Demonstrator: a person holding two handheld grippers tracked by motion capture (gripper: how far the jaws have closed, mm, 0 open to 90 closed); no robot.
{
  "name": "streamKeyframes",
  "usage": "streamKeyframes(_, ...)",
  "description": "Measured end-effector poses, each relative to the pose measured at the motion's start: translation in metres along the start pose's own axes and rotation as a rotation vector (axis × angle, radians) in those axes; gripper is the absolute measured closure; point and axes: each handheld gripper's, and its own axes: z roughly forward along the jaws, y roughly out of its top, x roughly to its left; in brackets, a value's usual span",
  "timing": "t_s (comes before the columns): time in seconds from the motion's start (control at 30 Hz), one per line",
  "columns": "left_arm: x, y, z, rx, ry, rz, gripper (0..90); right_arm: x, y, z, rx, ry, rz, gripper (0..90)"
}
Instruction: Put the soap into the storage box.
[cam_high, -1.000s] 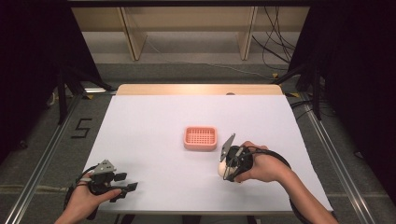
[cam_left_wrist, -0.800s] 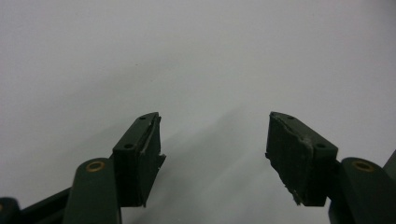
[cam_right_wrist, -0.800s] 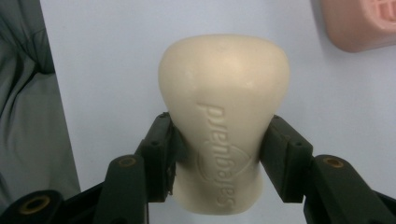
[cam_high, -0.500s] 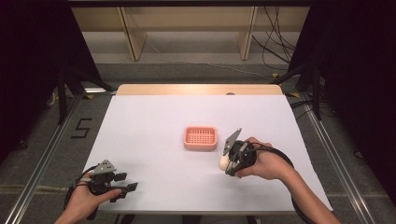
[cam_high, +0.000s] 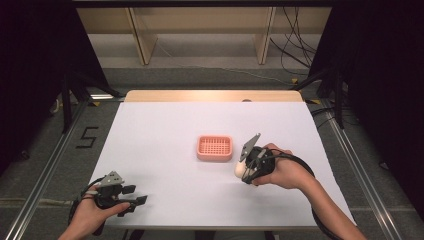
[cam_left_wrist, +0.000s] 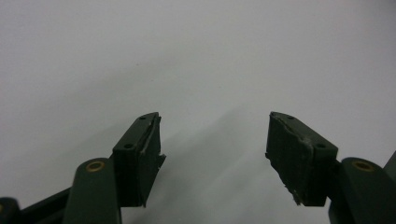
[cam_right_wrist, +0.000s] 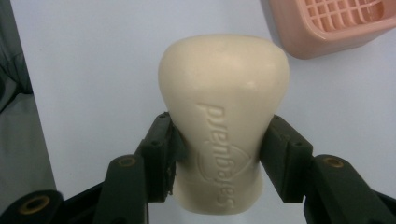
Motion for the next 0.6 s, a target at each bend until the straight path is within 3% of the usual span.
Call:
streamKeyframes(0.1, 0.000, 0.000, 0.000, 0.000, -0.003, 0.001, 35.0, -0.001, 0.000, -0.002, -0.005, -0.019, 0.039, 50.4)
streamKeyframes(0.13, 0.000, 0.000, 0.000, -0.003, -0.002, 0.000, 35.0, -0.004, 0.000, -0.002, -0.020, -0.015, 0.004, 50.4)
streamKeyframes(0.23, 0.000, 0.000, 0.000, -0.005, -0.001, -0.002, 35.0, -0.005, 0.000, -0.004, -0.006, -0.014, 0.027, 50.4)
streamKeyframes(0.27, -0.001, 0.000, 0.001, -0.013, -0.002, -0.010, 35.0, -0.007, 0.000, -0.003, -0.022, -0.022, 0.008, 50.4)
streamKeyframes(0.37, 0.000, 0.000, 0.001, -0.006, 0.003, -0.007, 35.0, -0.009, 0.001, -0.004, -0.018, -0.025, 0.030, 50.4)
streamKeyframes(0.6, 0.000, 0.000, 0.000, -0.001, 0.006, -0.005, 35.0, -0.013, 0.004, -0.004, -0.034, -0.039, 0.021, 50.4)
